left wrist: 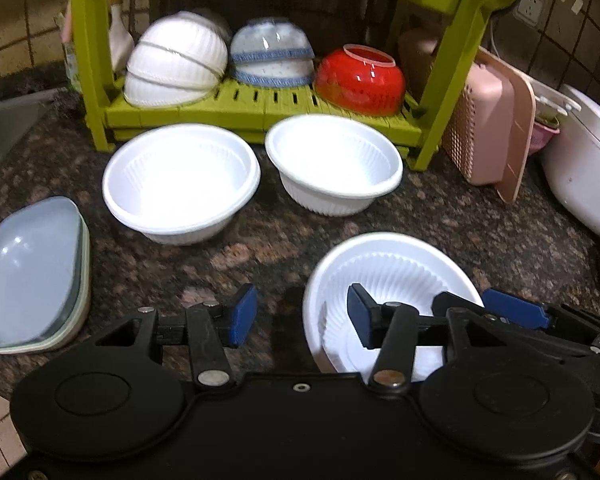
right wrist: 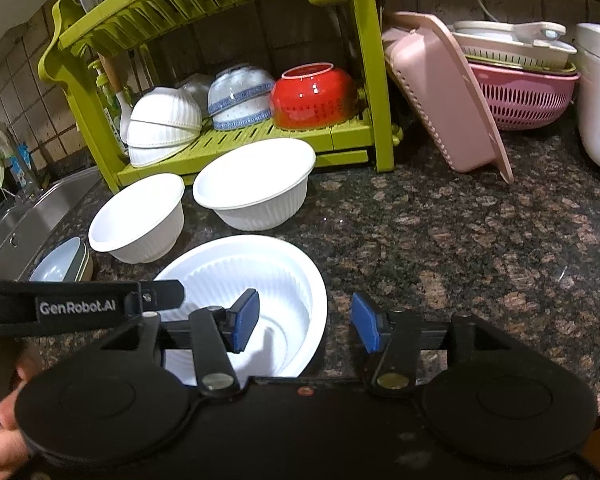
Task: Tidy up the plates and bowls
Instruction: 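Lift the white bowl with both tools and carry it toward the green dish rack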
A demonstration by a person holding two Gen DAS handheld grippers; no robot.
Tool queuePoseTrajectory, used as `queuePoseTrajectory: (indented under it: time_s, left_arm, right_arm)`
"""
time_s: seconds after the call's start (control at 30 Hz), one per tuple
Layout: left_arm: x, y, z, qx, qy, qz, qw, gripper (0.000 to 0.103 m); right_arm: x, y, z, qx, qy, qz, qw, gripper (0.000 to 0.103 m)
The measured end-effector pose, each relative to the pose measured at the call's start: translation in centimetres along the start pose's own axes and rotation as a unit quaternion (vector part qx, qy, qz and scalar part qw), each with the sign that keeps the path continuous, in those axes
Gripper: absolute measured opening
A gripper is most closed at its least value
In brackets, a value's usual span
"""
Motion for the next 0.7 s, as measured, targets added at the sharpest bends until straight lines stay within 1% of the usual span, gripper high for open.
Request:
queuePoseTrajectory:
  time_s: [0.1, 0.2, 0.33, 0.47, 0.6, 0.7]
  left_arm:
    - [0.7, -0.7, 0.4, 0.014, 0.004, -0.022, 0.9997, 0.057]
    - [1.4, -1.6, 1.0, 0.018, -0.002, -0.045, 0.9988, 0.057]
    - [2.5, -2.3, 2.1, 0.011, -0.020, -0.058, 0.9981, 0.057]
    - [3.3, -2.4, 3.2, 0.011, -0.042, -0.066, 0.9968, 0.057]
    - [3.9, -2.0, 3.8, 0.015, -0.064, -0.064, 0.9958, 0.057]
    - [4.7, -1.7, 4.0, 0.018, -0.065, -0.060, 0.9959, 0.057]
  right_arm:
    - [0.3, -0.3, 0.0, 0.000, 0.002, -0.010, 1.000, 0.056]
    - [0.7, -0.7, 0.0, -0.002, 0.004, -0.024, 1.000, 0.058]
    - [1.3, -1.4, -0.1, -0.007, 0.008, -0.056, 0.998, 0.059]
    - [2.3, -1.8, -0.1, 0.003, 0.025, -0.083, 0.996, 0.058]
    - [3.8, -1.7, -0.3, 0.000, 0.034, -0.083, 0.996, 0.059]
    - [5.0, -1.5, -0.2, 0.006, 0.028, -0.072, 0.997, 0.059]
Point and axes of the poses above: each gripper's, at about its wrist camera, not at the fingertips, and y roughly the way its jaws point, z to its left, x to its top, the point moved 6 cm from there along y, roughly the way its jaws point, and after that the axes turned 3 degrees about -z, right-handed, at the moved point
